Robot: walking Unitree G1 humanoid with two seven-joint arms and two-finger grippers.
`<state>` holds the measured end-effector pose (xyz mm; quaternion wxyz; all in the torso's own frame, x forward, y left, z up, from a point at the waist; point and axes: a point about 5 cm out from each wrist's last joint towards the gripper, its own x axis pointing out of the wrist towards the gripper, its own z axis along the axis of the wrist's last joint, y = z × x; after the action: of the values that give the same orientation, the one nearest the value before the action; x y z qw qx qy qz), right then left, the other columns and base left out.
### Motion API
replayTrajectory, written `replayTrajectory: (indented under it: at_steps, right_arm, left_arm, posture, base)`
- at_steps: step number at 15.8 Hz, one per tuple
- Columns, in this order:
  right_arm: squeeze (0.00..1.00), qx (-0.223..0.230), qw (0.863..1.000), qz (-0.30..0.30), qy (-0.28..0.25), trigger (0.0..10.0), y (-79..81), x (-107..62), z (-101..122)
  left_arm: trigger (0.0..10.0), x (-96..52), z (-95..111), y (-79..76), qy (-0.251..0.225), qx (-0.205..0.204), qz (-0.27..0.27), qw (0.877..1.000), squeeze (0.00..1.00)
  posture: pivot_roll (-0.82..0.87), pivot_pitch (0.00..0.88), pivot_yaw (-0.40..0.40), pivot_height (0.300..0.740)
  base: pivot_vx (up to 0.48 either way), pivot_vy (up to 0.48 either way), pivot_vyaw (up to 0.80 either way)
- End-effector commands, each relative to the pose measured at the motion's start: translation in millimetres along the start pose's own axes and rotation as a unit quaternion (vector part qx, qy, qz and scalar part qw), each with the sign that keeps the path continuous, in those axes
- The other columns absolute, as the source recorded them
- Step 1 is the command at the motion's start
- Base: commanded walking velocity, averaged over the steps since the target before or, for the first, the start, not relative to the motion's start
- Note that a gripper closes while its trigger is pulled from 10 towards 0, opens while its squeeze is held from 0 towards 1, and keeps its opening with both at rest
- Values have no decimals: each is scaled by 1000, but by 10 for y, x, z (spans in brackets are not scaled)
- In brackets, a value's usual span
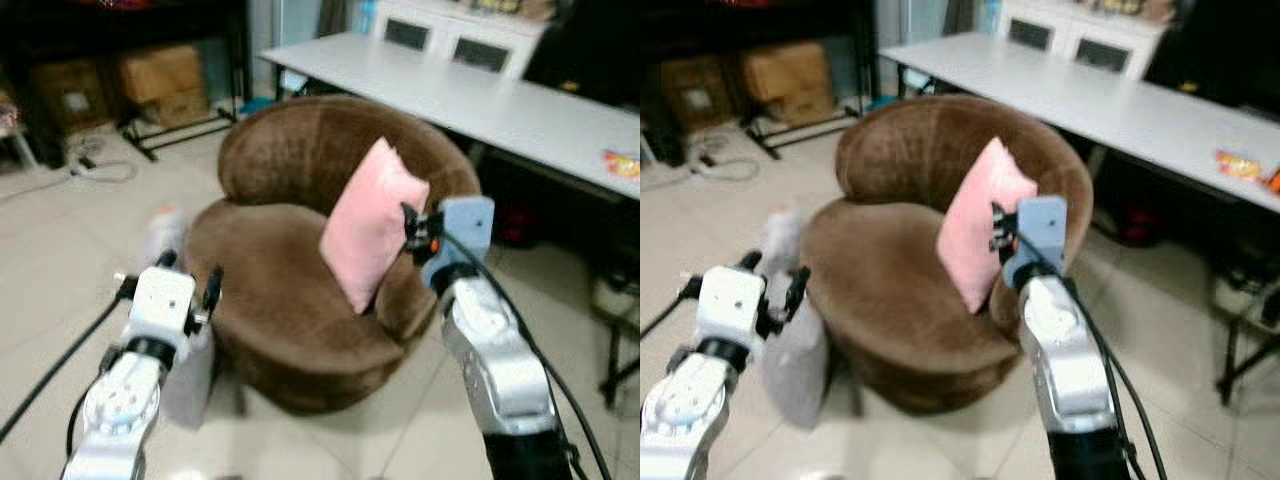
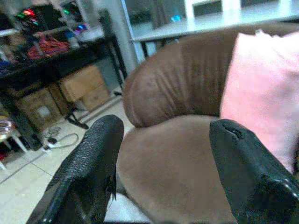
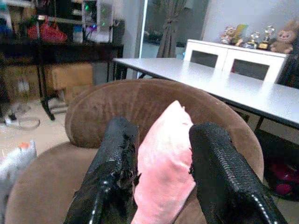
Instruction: Move the pillow to the sofa from floor
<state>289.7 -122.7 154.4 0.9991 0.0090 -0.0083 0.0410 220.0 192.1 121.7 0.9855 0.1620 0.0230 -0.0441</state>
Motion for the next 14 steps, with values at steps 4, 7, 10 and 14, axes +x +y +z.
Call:
replayTrajectory:
  at_steps: [4,7,10,14]
  right_arm:
    - [0,59,998,0,9,10000,-28,-10,19]
    - [0,97,992,24,73,10000,2,-14,-49]
    - [0,124,983,48,130,10000,97,-63,-119]
    - [0,90,985,62,137,10000,121,-101,-78]
  left_arm:
    - [10000,30,39,5,-6,2,-1,1000,0]
    - [10000,31,38,-9,-6,1,-2,1000,0]
    - [10000,23,39,-15,-5,0,-1,1000,0]
    - [10000,14,41,-22,-6,-1,1,1000,0]
  posture:
    - [-50,0,-63,740]
    - [-52,0,-63,740]
    - [-50,0,-68,740]
    - [-52,0,-70,740]
  base:
    - [0,0,0]
    - [0,0,0]
    - [0,0,0]
    - [0,0,0]
